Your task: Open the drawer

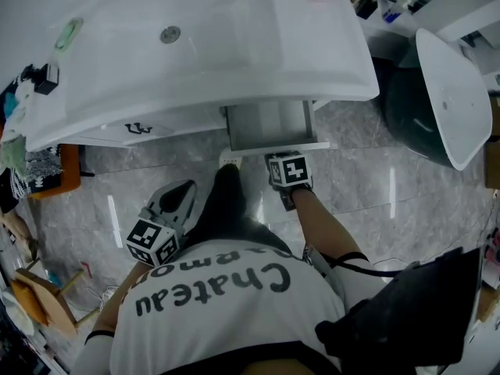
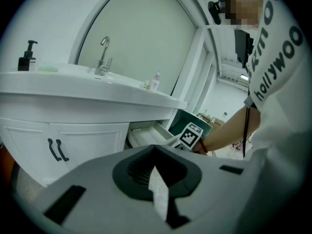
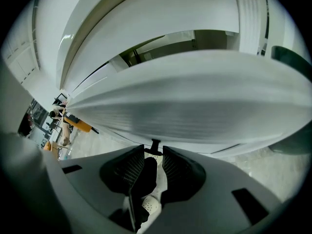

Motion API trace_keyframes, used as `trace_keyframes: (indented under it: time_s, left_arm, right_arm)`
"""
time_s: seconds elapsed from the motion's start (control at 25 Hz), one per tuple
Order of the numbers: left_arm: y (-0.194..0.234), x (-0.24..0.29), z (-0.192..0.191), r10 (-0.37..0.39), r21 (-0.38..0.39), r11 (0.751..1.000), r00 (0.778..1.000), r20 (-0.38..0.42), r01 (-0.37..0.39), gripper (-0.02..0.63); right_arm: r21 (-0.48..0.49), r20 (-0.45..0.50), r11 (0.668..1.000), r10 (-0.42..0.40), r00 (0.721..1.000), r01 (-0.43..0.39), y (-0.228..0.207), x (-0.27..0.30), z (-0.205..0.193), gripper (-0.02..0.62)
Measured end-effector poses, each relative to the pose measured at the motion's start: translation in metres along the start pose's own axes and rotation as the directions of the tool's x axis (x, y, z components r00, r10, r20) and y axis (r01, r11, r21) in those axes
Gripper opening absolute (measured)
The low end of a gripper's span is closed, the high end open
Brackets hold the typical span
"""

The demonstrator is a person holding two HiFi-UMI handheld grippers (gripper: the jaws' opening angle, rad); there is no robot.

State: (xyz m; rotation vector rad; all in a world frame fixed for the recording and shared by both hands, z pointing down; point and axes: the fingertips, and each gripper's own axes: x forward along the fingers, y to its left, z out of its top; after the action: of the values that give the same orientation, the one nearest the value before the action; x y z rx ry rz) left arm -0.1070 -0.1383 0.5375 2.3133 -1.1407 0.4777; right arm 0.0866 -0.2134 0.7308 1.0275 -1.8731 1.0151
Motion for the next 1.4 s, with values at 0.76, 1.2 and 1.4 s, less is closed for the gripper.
trace_keyframes:
  time_s: [0.76, 1.2, 1.4]
  left_arm:
    - [0.001, -0.008, -0.004, 0.01, -0.037, 0.999, 1.0, 0.018, -0.01, 0.008]
    - [0.006, -0.006, 0.008, 0.002, -0.031, 1.0, 0.998, 0.061, 0.0, 0.008]
    - [-0.013, 0.001, 0.041, -0.019, -0.011, 1.0, 0.99, 0.142, 0.021, 0.008]
  right_arm:
    - [-0.064, -0.042, 0.998, -0.018, 0.999, 0.015, 0.002, -0.006, -0.013, 0.115]
    - [-0.054, -0.079, 0.997, -0.055, 0.995, 0.051, 0.0, -0.01, -0.013, 0.124]
    - [-0.008, -0.021, 0.998, -0.069, 0.997, 0.069, -0.006, -0.043, -0.002, 0.094]
